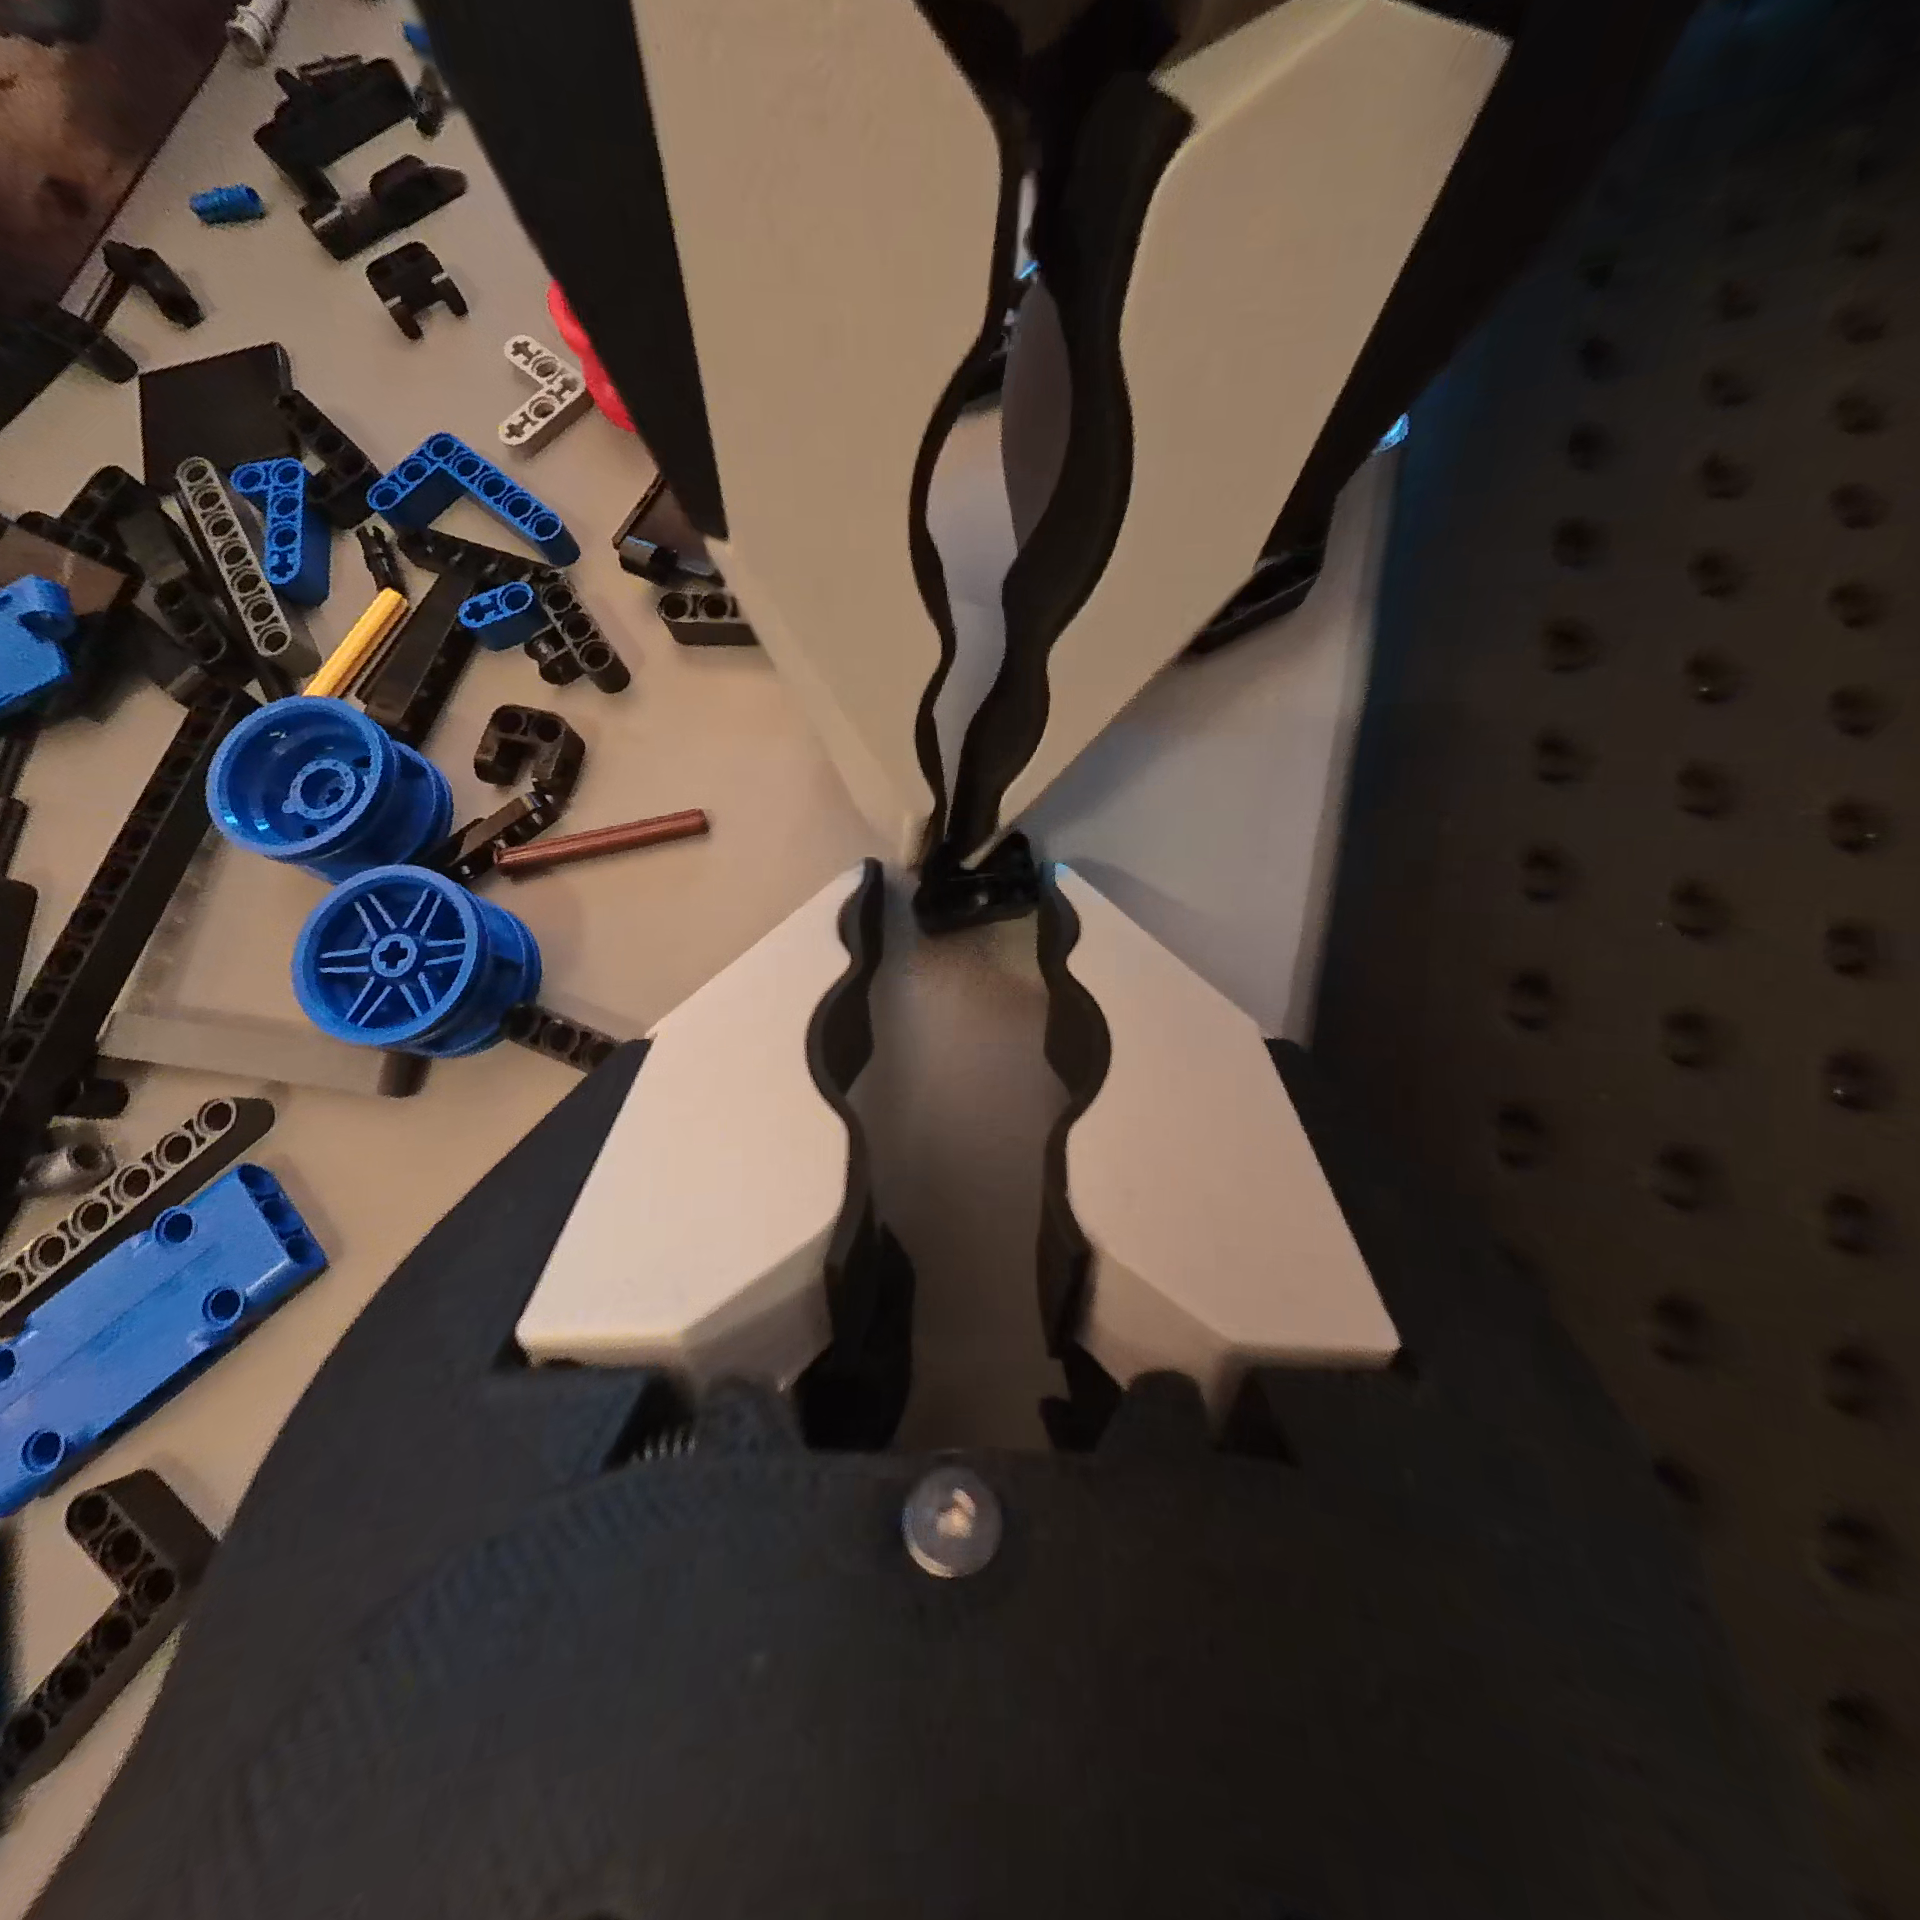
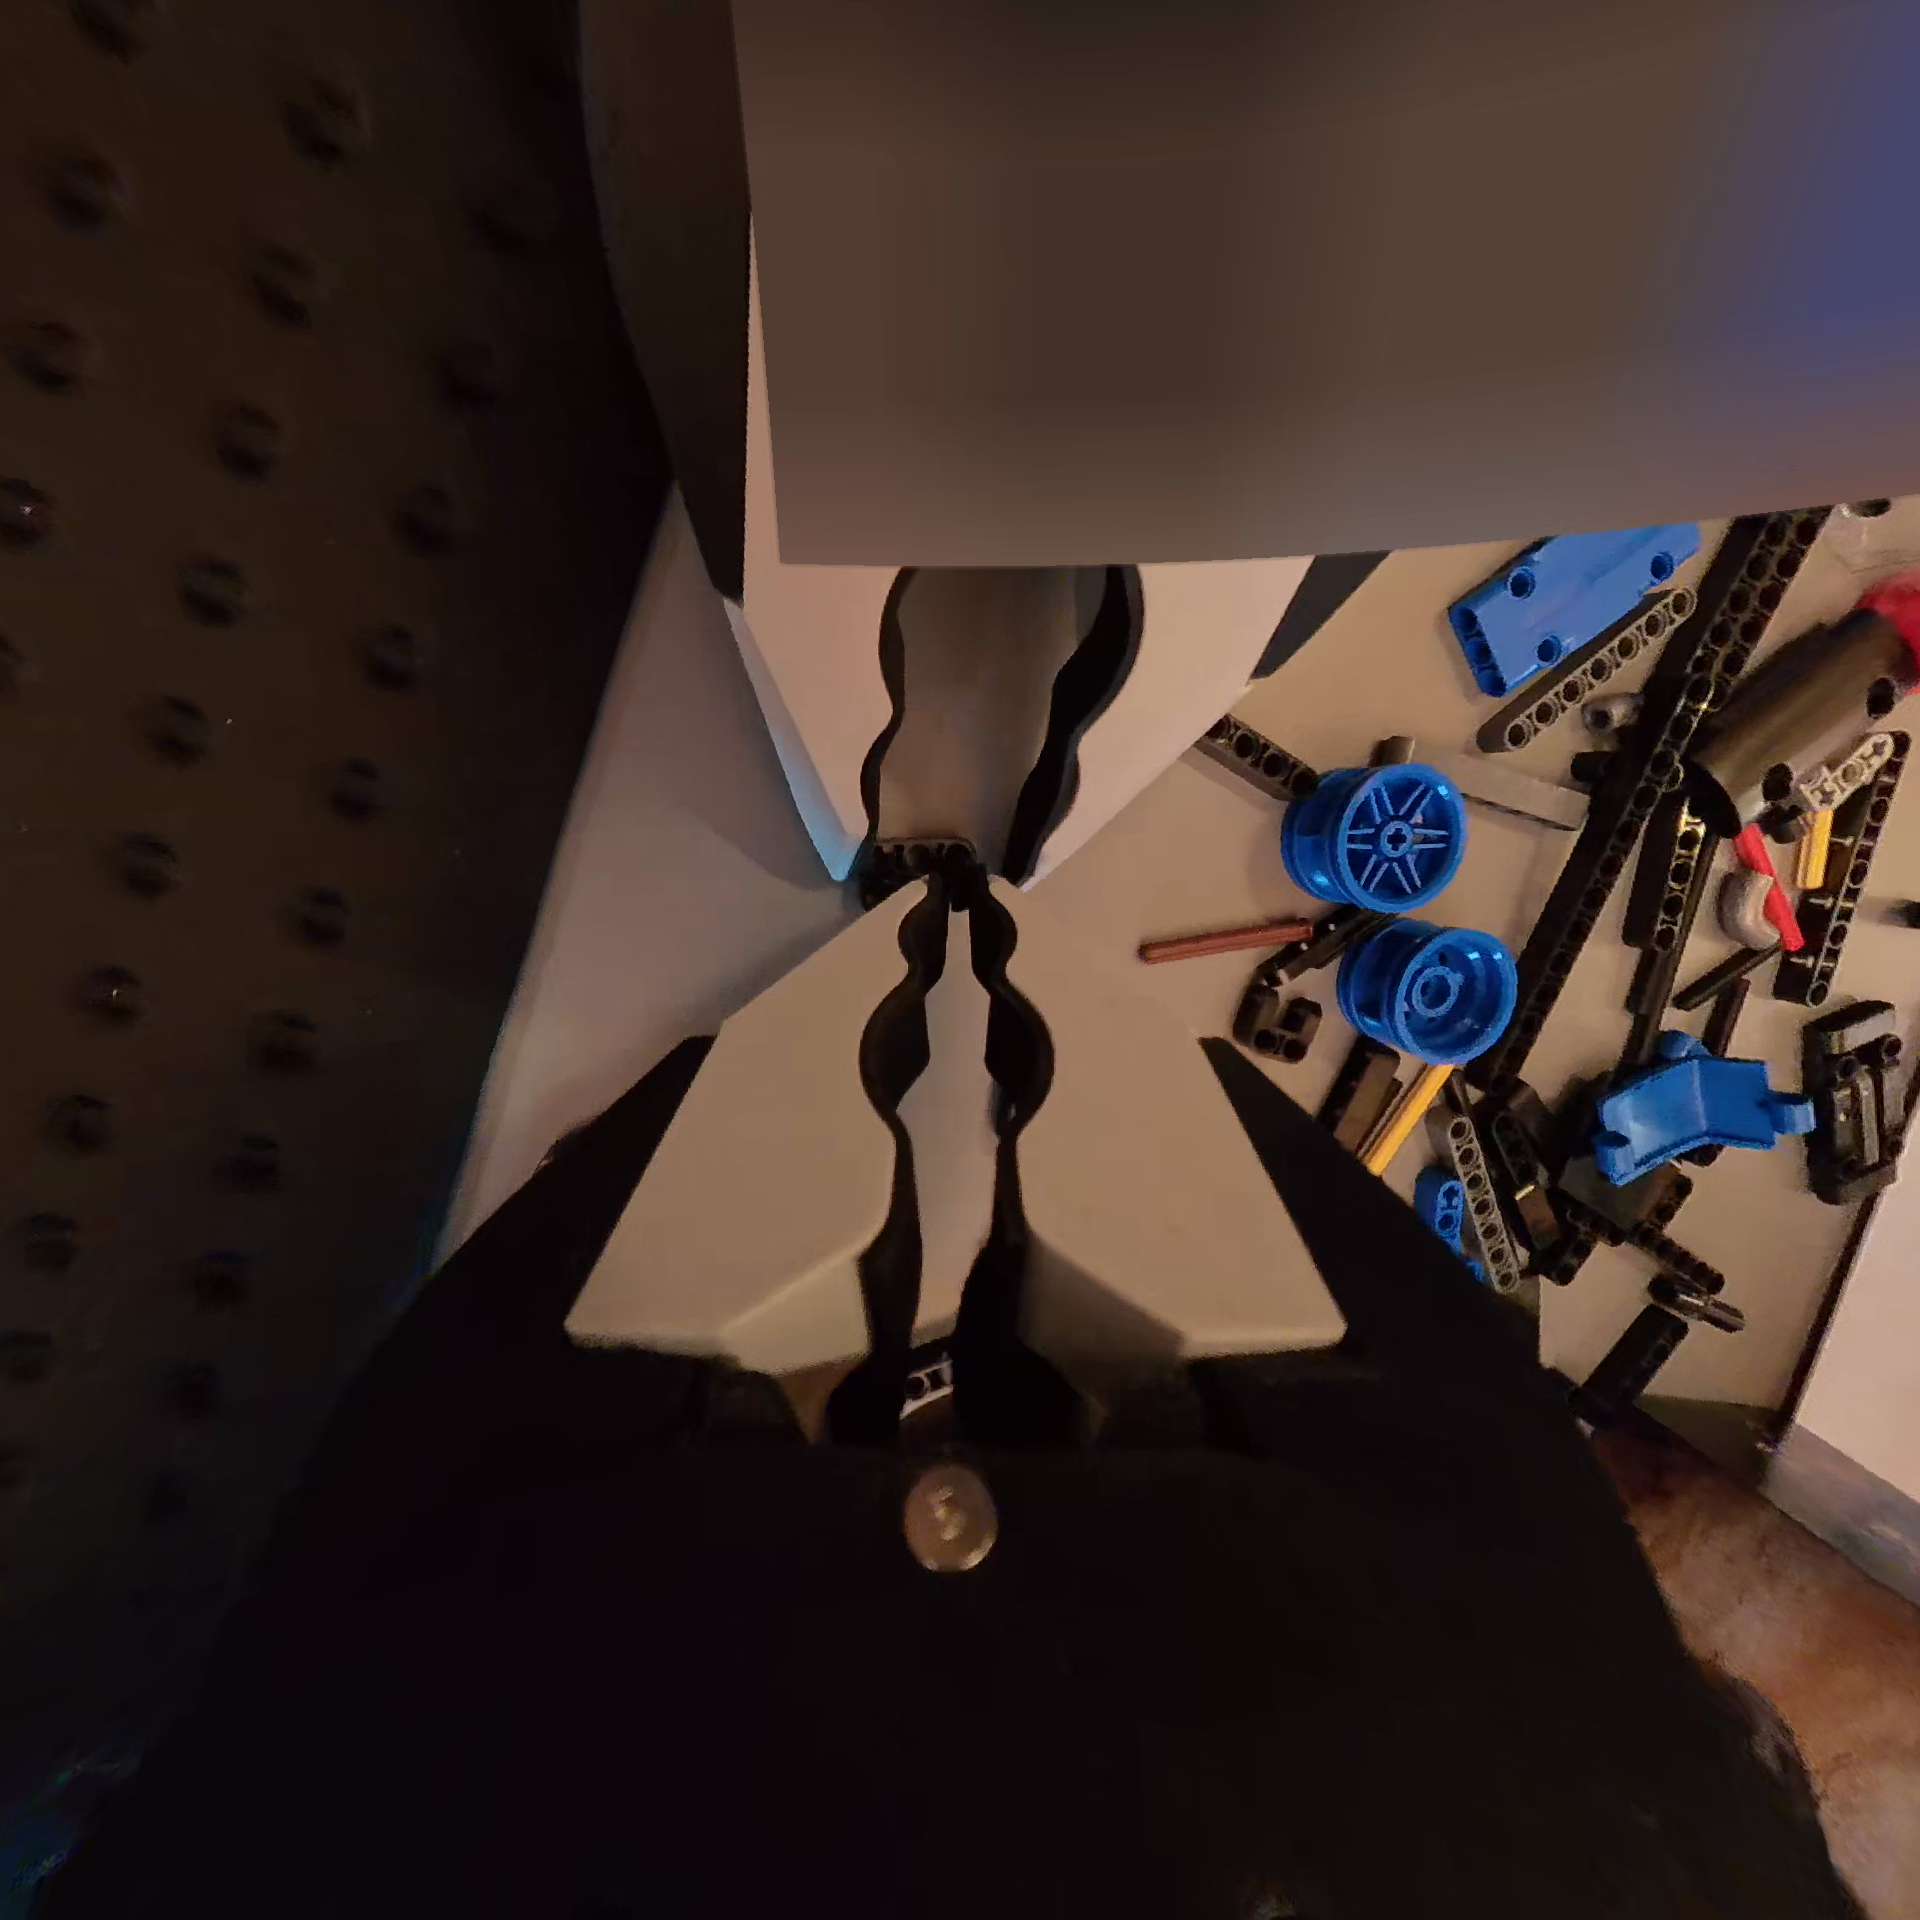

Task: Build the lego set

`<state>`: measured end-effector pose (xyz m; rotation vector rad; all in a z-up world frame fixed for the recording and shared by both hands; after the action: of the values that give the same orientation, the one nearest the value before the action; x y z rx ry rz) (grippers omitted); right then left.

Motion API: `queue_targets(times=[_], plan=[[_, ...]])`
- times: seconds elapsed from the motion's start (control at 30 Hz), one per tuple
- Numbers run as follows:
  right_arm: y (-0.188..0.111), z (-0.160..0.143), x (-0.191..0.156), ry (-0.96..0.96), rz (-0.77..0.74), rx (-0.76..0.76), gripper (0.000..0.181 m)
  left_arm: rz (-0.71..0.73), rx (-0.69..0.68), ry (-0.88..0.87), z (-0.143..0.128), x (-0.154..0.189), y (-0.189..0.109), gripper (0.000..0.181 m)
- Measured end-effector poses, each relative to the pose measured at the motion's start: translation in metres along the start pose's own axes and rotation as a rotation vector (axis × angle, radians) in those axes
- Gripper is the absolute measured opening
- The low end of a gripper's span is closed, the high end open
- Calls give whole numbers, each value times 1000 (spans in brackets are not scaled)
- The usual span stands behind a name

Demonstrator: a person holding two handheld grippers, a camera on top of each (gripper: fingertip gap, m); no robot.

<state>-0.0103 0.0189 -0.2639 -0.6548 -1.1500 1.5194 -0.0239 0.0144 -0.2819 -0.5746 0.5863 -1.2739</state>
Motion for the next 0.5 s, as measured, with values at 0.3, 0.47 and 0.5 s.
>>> queue_targets(times=[0.3,0.47,0.5], plan=[[2,4,0,-25,38,-33,2,47,-16,-23,-6,-6,-6,44],[-1,-3,-4,53,44,-33,2,81,-27,9,-5,-5,-7,29],[-2,-4,-6,71,43,-31,2,79,-28,8,-5,-5,-6,26]])
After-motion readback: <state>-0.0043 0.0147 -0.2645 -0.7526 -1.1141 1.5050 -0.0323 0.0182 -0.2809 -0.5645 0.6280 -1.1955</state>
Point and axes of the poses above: each gripper's, where its closed fingertips meet, y out along the fingers, z out of its top, x = y × z across the jaws, the point moved 2 cm from there along -y, back along the fingers, and after that the axes turned 5 degrees about y, right-handed, at the moved point
